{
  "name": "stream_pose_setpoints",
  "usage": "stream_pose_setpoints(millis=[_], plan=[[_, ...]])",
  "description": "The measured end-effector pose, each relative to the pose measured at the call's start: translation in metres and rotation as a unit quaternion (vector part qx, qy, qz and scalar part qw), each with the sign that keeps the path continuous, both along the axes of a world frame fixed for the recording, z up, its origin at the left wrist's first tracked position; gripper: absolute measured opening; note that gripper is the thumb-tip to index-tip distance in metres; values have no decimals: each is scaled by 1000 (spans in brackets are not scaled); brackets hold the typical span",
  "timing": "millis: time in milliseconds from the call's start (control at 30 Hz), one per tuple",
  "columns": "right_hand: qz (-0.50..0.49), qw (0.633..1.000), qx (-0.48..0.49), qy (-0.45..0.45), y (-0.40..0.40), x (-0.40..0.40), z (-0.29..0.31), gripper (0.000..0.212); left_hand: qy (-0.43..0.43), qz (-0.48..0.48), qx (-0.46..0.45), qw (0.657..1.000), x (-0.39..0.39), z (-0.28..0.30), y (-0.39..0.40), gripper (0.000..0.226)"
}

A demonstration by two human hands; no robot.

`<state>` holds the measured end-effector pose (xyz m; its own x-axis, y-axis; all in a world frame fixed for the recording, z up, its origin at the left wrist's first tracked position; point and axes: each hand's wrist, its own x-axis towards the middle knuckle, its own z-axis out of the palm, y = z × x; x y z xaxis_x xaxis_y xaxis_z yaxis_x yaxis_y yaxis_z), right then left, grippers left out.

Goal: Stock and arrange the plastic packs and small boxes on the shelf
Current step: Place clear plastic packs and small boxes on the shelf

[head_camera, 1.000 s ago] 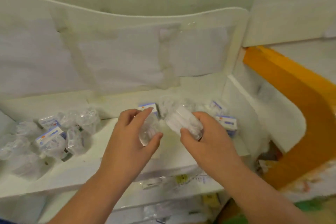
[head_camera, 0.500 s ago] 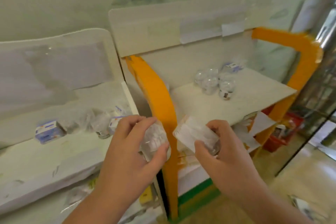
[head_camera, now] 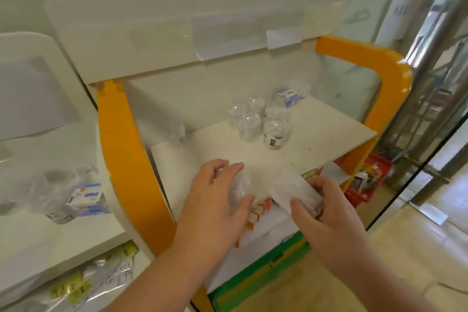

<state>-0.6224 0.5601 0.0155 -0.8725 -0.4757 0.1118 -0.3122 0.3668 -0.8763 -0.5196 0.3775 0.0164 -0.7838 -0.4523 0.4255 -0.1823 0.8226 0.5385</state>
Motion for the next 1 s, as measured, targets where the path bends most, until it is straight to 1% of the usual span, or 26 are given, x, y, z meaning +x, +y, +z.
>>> stream_pose_setpoints(millis=[133, 267, 433, 567, 733, 867, 1000], plan=[[11, 998, 55, 13, -26, -56, -7, 28, 10, 49, 25, 998, -47, -21, -18, 55], [70, 996, 57, 22, -57, -102, 2, 25, 28, 96, 30, 994, -83, -35, -34, 57], [112, 991, 54, 52, -96, -138, 8, 23, 28, 135, 28, 990, -104, -39, -48, 54], [160, 986, 27, 35, -121, -153, 5, 23, 13, 167, 21, 986, -113, -36, -63, 53], [214, 976, -27, 27, -139, -178, 6, 21, 9, 239, 20, 971, -136, -27, -91, 54], [264, 963, -59, 19, -139, -197, 12, 23, -22, 295, 37, 955, -161, -26, -115, 56], [290, 954, -75, 10, -134, -223, 20, 21, -56, 342, 47, 937, -187, -25, -138, 55]])
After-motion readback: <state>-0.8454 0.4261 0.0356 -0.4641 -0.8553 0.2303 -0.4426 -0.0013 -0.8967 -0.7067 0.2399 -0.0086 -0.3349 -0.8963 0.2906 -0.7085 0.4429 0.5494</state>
